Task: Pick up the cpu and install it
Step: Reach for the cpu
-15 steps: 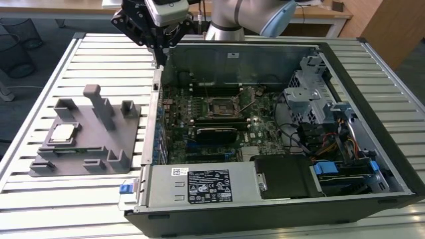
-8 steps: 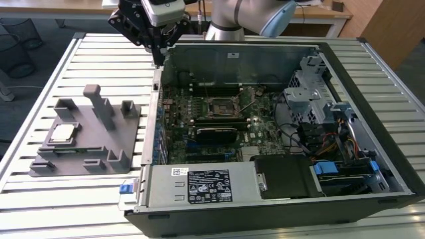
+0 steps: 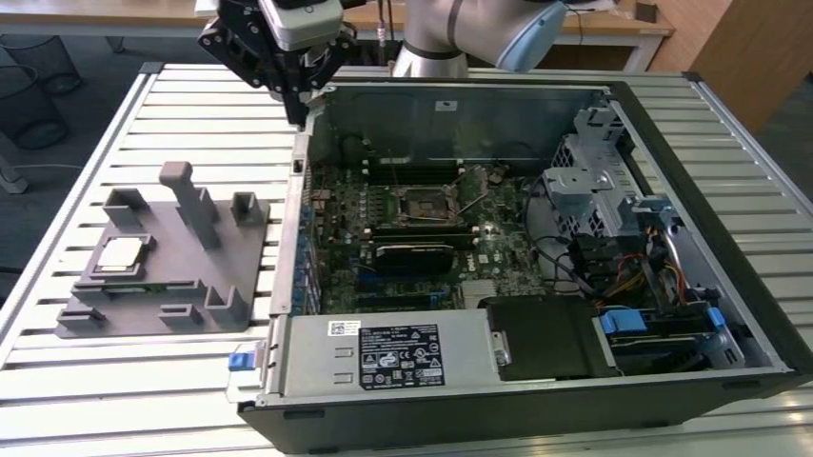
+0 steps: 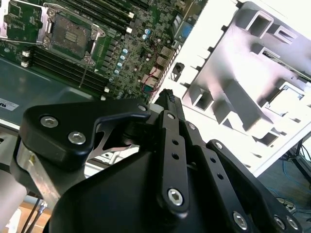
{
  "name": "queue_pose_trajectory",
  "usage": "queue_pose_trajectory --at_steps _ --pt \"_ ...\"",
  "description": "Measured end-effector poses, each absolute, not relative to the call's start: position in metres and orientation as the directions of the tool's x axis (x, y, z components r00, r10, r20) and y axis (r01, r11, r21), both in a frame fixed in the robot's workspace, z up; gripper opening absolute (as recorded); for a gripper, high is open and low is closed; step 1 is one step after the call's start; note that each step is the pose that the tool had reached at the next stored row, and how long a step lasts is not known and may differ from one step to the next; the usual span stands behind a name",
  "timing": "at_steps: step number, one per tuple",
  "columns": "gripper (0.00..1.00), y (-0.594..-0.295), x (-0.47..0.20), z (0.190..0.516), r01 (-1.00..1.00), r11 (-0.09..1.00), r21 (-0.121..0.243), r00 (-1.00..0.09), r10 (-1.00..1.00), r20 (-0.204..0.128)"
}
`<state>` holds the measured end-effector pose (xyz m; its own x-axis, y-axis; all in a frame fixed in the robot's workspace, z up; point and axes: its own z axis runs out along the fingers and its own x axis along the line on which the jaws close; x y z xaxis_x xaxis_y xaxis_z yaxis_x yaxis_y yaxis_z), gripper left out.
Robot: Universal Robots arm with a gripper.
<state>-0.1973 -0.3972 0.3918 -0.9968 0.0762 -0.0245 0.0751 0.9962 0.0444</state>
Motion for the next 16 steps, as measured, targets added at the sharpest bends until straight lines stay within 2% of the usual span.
queue_pose_trajectory --at_steps 16 --pt "0.11 -0.397 -0.217 0.391 0.075 0.996 0.044 -0.997 0.076 -0.025"
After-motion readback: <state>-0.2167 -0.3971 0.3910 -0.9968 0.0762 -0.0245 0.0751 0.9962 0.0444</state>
